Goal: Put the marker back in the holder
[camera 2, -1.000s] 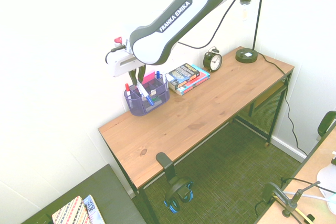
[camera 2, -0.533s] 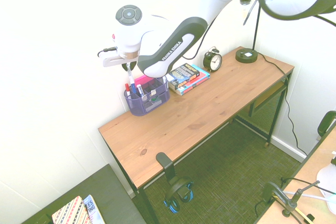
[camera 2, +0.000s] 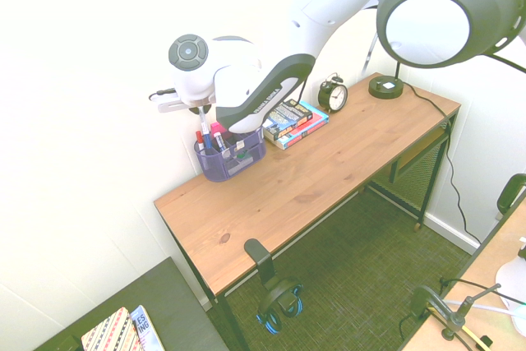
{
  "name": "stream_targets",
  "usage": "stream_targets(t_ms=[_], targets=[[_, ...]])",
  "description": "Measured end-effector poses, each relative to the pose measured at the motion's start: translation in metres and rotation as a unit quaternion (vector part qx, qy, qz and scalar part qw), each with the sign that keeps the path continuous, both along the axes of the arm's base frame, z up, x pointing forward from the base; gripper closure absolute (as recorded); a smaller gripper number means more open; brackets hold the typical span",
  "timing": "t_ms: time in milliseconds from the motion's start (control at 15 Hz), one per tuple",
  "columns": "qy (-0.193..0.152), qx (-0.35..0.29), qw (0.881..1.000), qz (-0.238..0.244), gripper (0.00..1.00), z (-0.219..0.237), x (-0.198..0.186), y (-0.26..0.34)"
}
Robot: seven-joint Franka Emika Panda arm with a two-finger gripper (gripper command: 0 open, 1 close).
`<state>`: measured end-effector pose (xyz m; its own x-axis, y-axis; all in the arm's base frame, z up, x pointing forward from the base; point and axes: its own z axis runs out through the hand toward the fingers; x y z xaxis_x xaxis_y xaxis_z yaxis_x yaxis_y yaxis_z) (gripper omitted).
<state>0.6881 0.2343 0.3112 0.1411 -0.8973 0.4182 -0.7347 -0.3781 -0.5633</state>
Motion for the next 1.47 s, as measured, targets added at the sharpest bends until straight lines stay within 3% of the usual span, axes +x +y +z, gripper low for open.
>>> stream_targets(t_ms=[267, 333, 800, 1467], targets=[[0.005, 0.007, 1.0, 0.002, 1.0, -0.006, 0.005, 0.007], [0.008, 0.005, 1.0, 0.002, 0.0, -0.007, 0.004, 0.012], [0.025, 0.006, 1.0, -0.013, 0.0, -0.008, 0.009, 0.015], [0.016, 0.003, 1.0, -0.004, 0.0, -0.006, 0.012, 0.025]])
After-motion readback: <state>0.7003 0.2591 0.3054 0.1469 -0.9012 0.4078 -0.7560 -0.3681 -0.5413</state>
